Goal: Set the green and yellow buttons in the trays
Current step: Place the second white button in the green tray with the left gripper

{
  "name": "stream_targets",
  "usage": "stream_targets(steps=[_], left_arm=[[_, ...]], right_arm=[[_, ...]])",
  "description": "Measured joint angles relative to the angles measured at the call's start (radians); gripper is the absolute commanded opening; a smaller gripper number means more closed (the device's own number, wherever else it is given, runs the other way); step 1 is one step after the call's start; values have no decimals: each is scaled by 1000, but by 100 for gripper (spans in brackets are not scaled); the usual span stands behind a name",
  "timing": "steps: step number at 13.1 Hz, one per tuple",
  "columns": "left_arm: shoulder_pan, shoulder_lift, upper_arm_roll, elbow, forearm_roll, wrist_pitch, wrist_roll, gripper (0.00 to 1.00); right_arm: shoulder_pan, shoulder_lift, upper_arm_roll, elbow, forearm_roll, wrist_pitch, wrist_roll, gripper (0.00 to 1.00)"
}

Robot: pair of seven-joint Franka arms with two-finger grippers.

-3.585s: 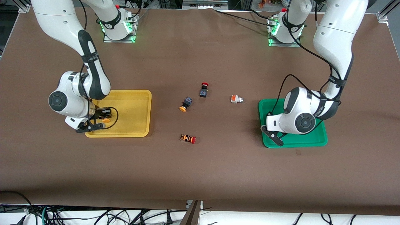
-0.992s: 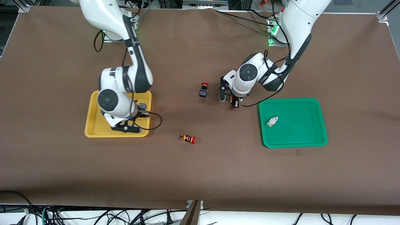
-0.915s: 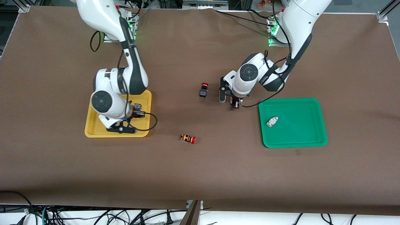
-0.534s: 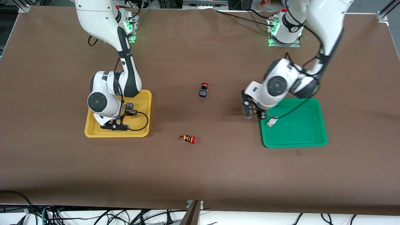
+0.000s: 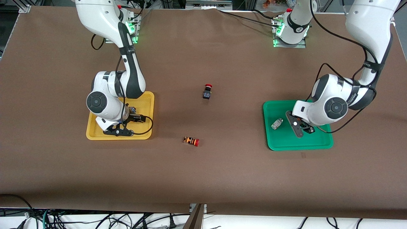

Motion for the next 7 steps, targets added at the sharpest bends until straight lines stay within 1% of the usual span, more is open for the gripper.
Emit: stream_targets(steps=[2, 4, 6, 7], left_arm=[[-2, 20, -7, 4, 4, 15, 0, 100], [-3, -11, -15, 25, 1, -2, -5, 100], [-3, -71, -21, 69, -25, -93, -29, 100], [-4, -99, -26, 115, -50, -179, -49, 100]], right_arm=[[4, -52, -20, 45, -1, -81, 0, 99], [7, -131, -35, 64, -32, -144, 0, 99], [7, -232, -48, 68, -123, -228, 6, 99], [6, -285, -51, 68, -169, -264, 7, 99]])
